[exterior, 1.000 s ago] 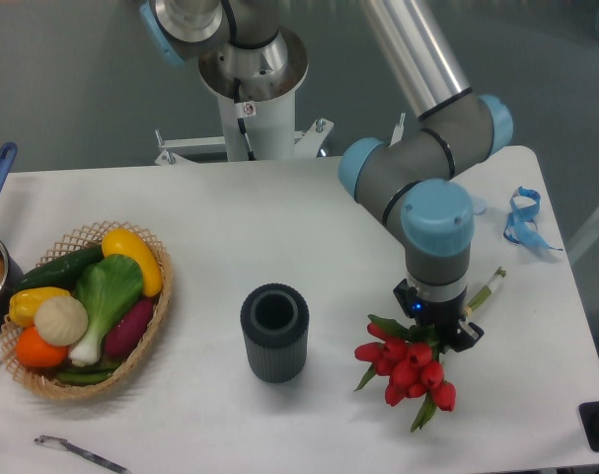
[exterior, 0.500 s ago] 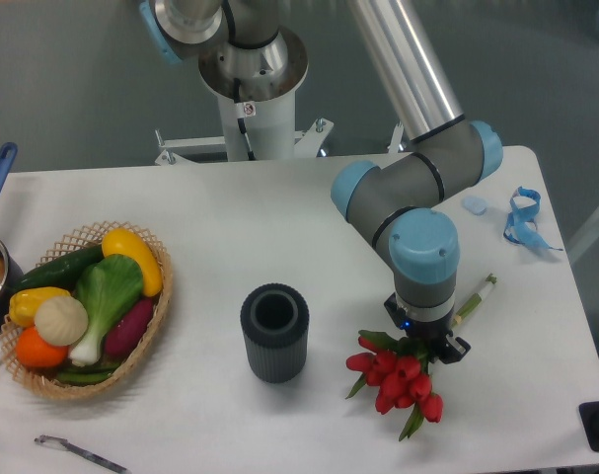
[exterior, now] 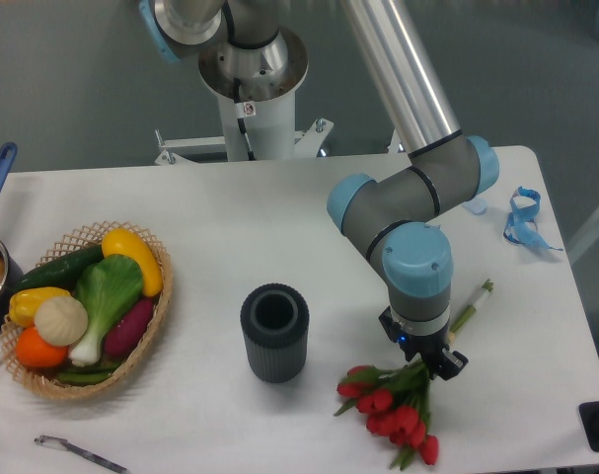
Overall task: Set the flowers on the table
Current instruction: 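Lower the tulips onto the table surface, then open the gripper to release the tulip stems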
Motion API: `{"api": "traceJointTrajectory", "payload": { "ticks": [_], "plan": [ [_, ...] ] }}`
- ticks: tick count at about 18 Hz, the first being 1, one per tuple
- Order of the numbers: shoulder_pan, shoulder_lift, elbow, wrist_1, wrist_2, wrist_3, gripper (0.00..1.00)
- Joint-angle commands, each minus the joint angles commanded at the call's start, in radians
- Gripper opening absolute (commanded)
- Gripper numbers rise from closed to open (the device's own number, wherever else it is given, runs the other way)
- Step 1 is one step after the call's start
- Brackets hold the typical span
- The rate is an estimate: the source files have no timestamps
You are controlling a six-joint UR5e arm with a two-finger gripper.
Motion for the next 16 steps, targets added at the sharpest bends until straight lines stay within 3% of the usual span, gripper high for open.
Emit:
{"api": "traceJointTrajectory", "payload": {
  "ticks": [3,9,12,16],
  "plan": [
    [-0.012,0.020,0.018,0.008,-0.008,-0.008,1.00],
    [-0.003,0.060,0.127,0.003,-0.008,-0.029,1.00],
    [0.023,0.097,0.129,-0.005,-0.021,-0.020,1.00],
    [0.075,0.144,0.134,-0.040,-0.126,-0.015,1.00]
  ]
}}
